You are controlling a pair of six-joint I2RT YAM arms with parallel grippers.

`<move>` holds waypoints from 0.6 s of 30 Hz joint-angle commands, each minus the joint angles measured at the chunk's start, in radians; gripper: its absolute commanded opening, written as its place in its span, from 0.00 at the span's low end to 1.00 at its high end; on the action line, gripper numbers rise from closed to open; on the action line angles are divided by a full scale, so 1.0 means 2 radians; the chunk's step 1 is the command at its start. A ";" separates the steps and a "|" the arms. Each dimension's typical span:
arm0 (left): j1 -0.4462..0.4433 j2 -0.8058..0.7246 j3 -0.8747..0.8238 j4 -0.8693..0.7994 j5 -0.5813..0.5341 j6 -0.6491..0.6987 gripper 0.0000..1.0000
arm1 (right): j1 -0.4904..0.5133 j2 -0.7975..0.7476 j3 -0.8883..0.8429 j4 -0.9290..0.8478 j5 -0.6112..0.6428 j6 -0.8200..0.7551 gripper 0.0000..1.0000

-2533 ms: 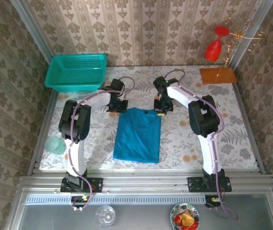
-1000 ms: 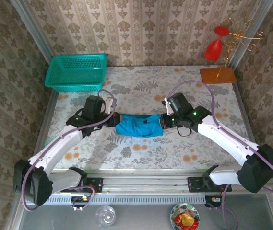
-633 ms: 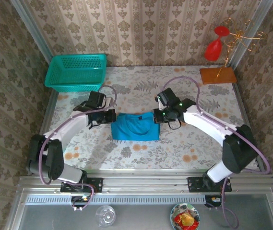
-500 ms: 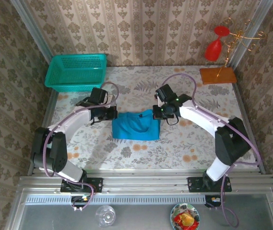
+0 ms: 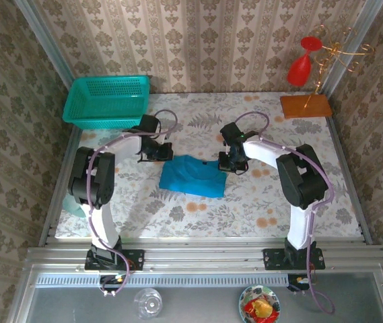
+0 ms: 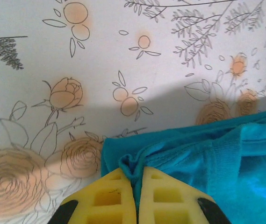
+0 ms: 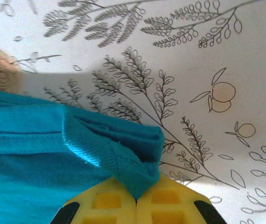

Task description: Fold the inside-out t-shirt

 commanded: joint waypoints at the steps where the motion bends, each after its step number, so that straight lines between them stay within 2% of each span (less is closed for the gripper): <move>1: 0.004 0.020 0.025 -0.024 -0.012 0.014 0.00 | -0.006 0.014 0.008 -0.023 0.001 0.005 0.00; 5: 0.006 0.032 0.032 -0.038 -0.040 0.011 0.03 | -0.006 0.010 0.010 -0.028 0.001 0.002 0.00; 9: 0.006 0.026 0.022 -0.021 -0.031 0.005 0.12 | -0.006 0.011 0.016 -0.036 0.001 0.000 0.00; 14: 0.008 -0.013 0.004 0.001 -0.023 -0.008 0.12 | -0.006 -0.002 0.021 -0.039 0.000 0.002 0.00; 17: 0.008 -0.028 0.011 -0.010 -0.022 -0.009 0.19 | -0.006 -0.014 0.025 -0.044 0.004 0.003 0.00; 18: 0.008 -0.034 0.013 -0.015 -0.024 -0.008 0.22 | -0.006 -0.016 0.030 -0.052 0.009 0.003 0.05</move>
